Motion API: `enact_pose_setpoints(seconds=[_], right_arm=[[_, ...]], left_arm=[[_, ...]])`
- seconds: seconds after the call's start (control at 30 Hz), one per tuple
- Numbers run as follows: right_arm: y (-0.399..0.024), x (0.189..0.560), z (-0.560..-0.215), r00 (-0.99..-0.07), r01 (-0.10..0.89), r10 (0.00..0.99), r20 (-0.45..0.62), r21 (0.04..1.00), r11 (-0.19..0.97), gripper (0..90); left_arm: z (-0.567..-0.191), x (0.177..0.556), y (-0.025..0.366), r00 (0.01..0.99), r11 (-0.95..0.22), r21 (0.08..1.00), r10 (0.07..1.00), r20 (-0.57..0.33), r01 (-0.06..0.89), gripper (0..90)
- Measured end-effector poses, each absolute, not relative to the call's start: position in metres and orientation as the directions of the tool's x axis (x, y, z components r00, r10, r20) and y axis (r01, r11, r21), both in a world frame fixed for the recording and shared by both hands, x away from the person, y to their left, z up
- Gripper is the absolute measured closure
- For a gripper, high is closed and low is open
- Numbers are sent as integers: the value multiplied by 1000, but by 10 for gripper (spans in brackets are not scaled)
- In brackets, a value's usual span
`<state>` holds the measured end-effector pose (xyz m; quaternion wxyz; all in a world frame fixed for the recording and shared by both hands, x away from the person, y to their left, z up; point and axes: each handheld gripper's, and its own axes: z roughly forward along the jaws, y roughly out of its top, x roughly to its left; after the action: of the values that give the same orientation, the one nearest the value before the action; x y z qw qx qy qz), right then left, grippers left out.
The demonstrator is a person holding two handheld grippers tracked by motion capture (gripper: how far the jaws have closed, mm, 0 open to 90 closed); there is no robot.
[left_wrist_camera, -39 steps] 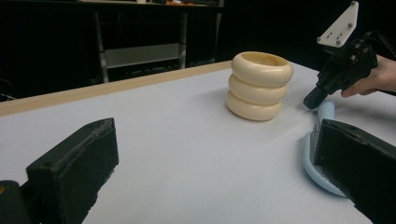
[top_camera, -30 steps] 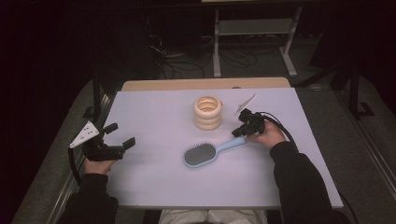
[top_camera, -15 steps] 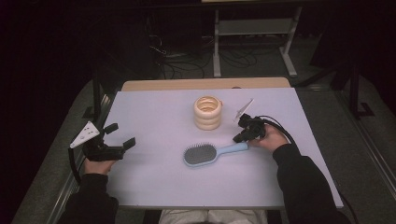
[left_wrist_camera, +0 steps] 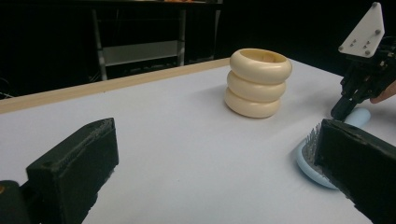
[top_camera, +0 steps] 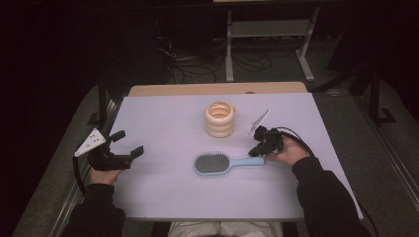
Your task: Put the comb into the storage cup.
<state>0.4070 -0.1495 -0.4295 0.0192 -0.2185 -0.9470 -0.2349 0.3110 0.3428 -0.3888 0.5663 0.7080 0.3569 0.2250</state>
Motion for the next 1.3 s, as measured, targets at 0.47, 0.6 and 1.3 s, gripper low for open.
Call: enact_pose_setpoints(seconds=[0.47,0.6,1.3], right_arm=[[-154,388,-430,-908,414,396,137,441,796,888],[-156,383,-430,-910,411,392,138,438,799,888],[-156,360,-429,-923,384,360,140,423,821,887]], left_arm=[[-389,311,343,643,-104,962,761,-86,251,0],[-389,311,342,643,-106,962,761,-85,253,0],[-389,310,343,641,-104,962,763,-87,254,0]])
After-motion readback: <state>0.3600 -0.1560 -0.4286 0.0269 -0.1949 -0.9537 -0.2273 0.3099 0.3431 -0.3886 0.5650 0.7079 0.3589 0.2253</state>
